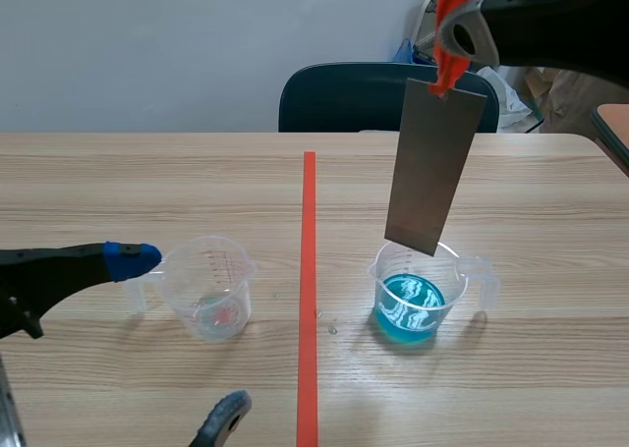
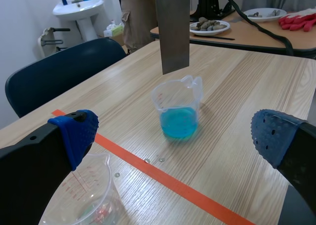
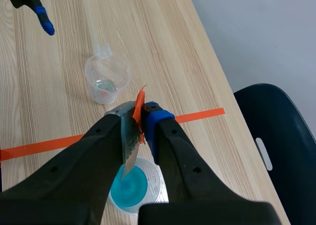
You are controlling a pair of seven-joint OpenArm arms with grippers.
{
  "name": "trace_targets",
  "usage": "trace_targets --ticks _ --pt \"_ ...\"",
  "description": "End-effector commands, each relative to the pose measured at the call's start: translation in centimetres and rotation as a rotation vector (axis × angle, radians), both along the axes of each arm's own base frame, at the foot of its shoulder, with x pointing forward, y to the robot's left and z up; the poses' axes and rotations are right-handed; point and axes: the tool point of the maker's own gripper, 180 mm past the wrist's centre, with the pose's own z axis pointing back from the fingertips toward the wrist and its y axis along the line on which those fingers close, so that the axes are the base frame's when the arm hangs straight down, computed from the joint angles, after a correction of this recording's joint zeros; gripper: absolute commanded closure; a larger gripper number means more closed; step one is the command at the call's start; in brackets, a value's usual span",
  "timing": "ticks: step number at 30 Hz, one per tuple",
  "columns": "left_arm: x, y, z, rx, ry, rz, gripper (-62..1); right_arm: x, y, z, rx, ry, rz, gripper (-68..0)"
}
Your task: Do the redox reaction experiment
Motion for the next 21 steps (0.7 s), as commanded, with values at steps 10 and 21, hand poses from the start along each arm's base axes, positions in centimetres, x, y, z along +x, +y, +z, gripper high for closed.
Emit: trace_targets --ticks 10,21 --pt "-2.5 0.7 0.2 0.006 -0.015 0.029 -62.3 -0.1 0.1 0.7 0.017 -0.02 0.011 -0.6" --pt "-2.4 1.0 -0.1 0.025 -0.018 0.055 -62.3 -0.1 0.1 0.7 0.017 -0.02 0.011 -0.6"
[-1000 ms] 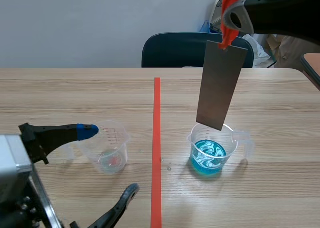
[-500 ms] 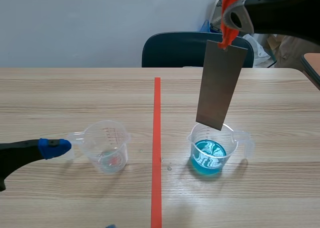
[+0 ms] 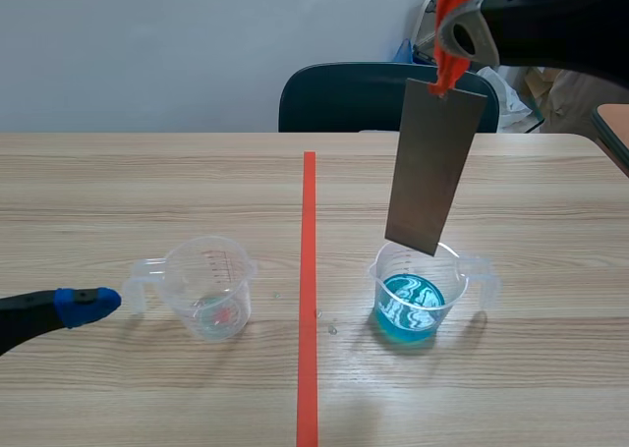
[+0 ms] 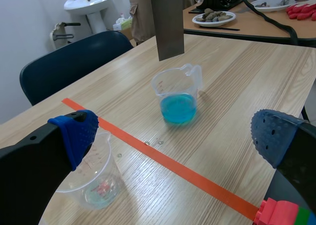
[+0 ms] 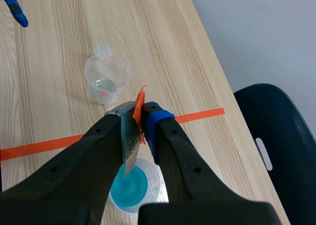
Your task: Do the redox reaction experiment
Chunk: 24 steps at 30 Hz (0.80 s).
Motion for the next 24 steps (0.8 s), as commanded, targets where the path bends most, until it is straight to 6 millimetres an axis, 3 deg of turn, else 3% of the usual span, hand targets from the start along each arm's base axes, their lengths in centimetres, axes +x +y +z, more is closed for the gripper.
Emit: trace_targets --ticks 1,10,24 --pt "0.1 -0.1 0.6 -0.027 -0.01 0.007 -62.3 -0.1 0.1 0.7 0.017 -0.02 0.011 -0.6" --pt "0.1 0.2 0.3 -0.006 -0.004 0.033 -62.3 -0.1 0.1 0.7 0.017 -0.02 0.011 -0.6" --pt "2.5 3.1 -0.9 0.016 0.062 0.244 -62.3 -0.1 0.1 0.7 0.017 -0.02 0.011 -0.6"
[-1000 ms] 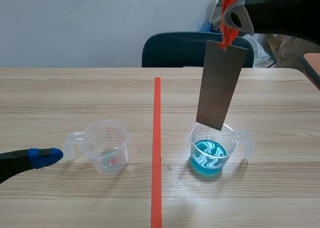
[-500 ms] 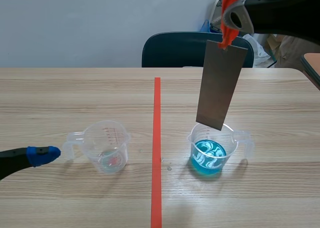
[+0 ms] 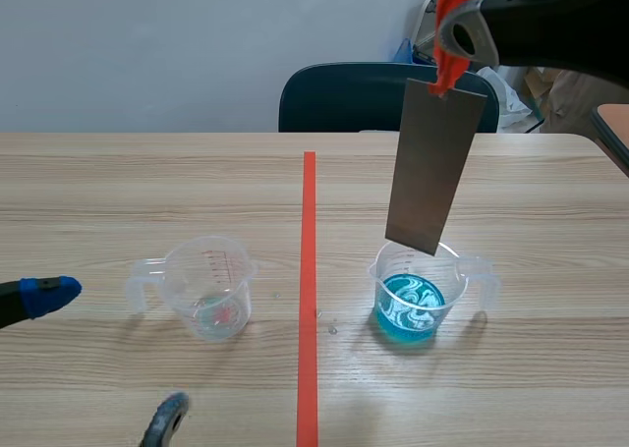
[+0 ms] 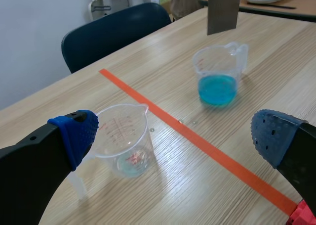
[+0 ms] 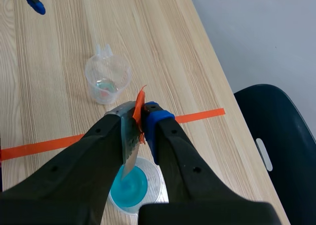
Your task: Do the redox reaction experiment
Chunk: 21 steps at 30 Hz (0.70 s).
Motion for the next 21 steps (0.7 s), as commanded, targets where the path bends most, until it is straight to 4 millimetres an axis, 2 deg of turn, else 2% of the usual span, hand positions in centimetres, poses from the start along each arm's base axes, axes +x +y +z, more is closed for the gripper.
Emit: trace_targets --ticks 1,4,21 --pt "0.03 0.3 0.33 -0.022 0.002 0.035 -62.3 -0.08 0.13 0.7 0.017 -0.02 0.011 -0.6" --pt "0.23 0.83 0.22 -0.031 0.015 0.07 -62.3 -0.08 0.13 0.7 0.017 -0.02 0.011 -0.6" --pt "0.13 0.91 -0.16 -0.024 0.035 0.075 -62.3 -0.08 0.13 0.7 0.017 -0.02 0.011 -0.6"
